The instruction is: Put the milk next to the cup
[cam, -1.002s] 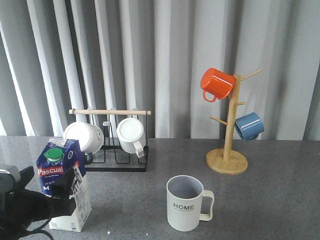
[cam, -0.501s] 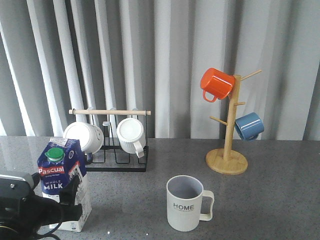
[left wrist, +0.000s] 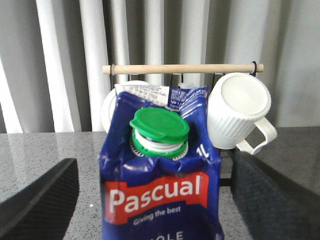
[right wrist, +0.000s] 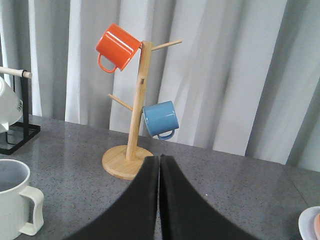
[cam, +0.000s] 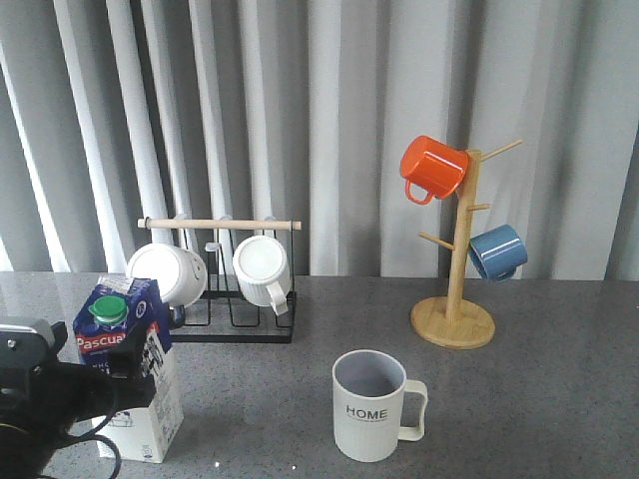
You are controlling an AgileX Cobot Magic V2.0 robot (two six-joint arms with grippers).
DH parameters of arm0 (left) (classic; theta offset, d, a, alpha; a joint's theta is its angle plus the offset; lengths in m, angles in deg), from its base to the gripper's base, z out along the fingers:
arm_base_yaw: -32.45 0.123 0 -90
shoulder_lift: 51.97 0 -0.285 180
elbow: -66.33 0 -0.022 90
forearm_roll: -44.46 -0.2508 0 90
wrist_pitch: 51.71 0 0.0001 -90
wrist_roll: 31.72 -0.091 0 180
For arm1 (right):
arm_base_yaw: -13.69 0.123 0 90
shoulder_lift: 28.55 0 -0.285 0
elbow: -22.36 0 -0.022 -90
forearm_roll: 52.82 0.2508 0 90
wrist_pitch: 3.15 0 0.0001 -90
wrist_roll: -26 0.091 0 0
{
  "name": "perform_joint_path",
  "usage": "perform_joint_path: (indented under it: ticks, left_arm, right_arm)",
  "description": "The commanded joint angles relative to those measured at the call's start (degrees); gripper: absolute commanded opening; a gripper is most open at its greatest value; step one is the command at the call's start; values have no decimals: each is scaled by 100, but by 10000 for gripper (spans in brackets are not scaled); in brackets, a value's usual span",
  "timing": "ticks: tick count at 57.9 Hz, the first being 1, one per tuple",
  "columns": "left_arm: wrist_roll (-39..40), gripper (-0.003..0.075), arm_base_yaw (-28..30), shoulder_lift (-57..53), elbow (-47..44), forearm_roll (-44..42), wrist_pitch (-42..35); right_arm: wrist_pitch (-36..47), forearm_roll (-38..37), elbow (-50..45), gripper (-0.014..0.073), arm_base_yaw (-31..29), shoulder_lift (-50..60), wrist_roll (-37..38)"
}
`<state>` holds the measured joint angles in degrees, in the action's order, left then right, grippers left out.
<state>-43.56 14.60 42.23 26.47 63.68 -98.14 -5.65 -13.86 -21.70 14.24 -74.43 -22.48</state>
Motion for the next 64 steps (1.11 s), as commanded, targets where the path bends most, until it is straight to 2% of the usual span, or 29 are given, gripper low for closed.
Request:
perform_joint_path:
  ticks: [1, 19, 36, 64]
  left_arm:
    - [-17, 587, 16, -150, 220, -49, -291]
    - [-182, 587, 16, 89, 268, -44, -224]
    - [-190, 587, 16, 341, 268, -44, -707]
    - [-185, 587, 16, 367, 268, -44, -781]
  right_arm:
    - [288, 13, 157, -4, -39, 12, -38]
    - [288, 13, 157, -4, -39, 12, -38]
    - [288, 13, 157, -4, -39, 12, -38]
    - [288, 13, 157, -4, -39, 12, -38]
